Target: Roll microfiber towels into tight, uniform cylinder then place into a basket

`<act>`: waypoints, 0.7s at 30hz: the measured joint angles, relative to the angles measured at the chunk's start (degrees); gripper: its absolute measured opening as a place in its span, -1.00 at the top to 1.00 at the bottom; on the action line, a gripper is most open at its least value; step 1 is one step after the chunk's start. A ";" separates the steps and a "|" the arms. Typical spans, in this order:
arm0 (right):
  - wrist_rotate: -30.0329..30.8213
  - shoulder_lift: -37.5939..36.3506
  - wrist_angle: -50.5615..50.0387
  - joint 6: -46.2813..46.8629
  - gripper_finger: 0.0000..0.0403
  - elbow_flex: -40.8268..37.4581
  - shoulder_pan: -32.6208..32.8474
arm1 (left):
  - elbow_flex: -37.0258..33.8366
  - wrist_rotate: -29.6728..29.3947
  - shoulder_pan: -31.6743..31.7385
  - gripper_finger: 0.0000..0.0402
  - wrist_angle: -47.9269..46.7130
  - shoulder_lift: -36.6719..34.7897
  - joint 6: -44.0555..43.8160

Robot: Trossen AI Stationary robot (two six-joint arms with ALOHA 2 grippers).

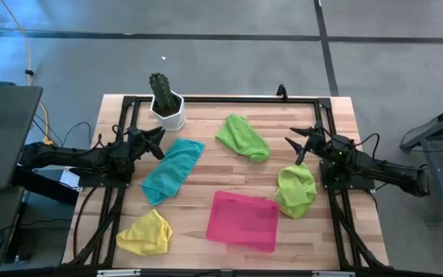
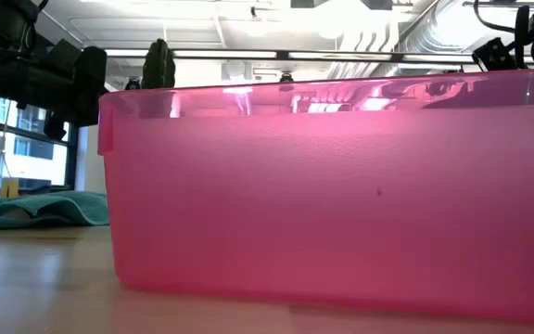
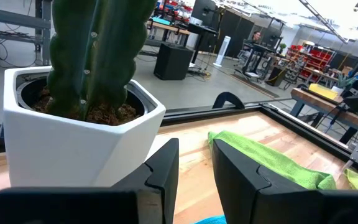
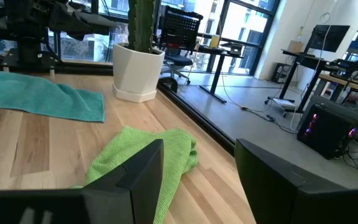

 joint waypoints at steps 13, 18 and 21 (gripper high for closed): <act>0.00 0.00 0.02 -1.74 0.04 0.02 -0.02 | 0.00 1.34 -0.02 0.57 0.64 0.00 -1.00; 0.00 0.00 0.02 -13.08 0.04 0.00 -0.02 | 0.01 2.98 -0.01 0.57 5.18 0.00 -1.38; 0.00 -0.01 0.02 -13.51 0.04 0.01 -0.02 | -0.01 6.23 0.00 0.57 9.66 0.00 -0.91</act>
